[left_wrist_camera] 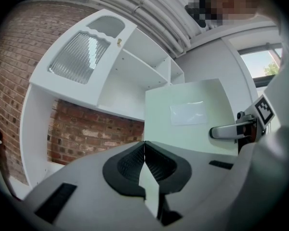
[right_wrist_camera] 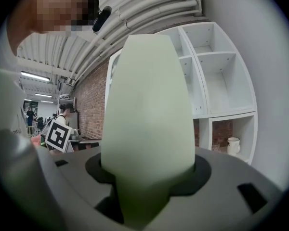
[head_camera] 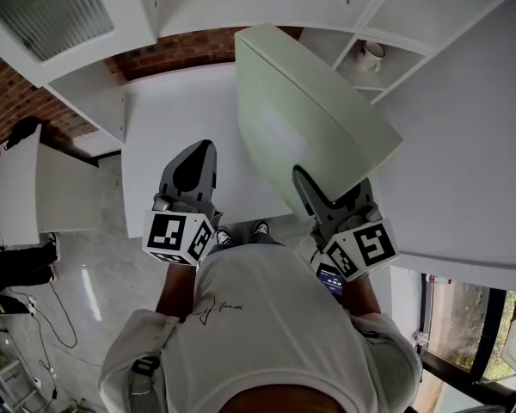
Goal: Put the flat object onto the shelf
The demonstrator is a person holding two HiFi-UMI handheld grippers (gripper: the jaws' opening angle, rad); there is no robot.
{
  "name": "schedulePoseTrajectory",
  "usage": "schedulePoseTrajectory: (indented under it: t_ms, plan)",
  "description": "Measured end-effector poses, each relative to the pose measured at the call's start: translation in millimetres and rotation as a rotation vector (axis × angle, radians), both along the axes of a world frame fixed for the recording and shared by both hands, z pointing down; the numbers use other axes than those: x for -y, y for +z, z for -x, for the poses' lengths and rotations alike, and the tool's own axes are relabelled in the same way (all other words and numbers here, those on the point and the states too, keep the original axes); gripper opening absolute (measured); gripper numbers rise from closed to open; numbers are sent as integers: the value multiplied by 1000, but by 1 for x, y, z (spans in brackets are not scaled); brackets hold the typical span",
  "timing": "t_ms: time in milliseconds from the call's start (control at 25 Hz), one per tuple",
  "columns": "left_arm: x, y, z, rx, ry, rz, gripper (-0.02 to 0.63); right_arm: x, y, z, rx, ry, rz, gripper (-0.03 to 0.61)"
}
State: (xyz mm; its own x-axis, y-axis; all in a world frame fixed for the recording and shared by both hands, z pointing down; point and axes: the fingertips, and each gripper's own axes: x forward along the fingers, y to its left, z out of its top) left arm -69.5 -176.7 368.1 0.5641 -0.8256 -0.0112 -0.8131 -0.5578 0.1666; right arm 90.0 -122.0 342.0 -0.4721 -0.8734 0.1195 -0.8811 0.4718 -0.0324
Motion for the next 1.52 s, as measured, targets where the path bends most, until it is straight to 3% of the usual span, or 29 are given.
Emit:
schedulePoseTrajectory:
  t_ms: [360,1080,1520]
  plan:
    - [5,0,-13,6,4,-1,14,15,-20,-5,-28,-53,-29,276]
    - [8,-1,-18,4,5,0,14,31,-65,-24,-45,-49,-127,276]
    - [6,-1,-25,6,18,-2,14,34,-88,-32,-105,-50,-182,276]
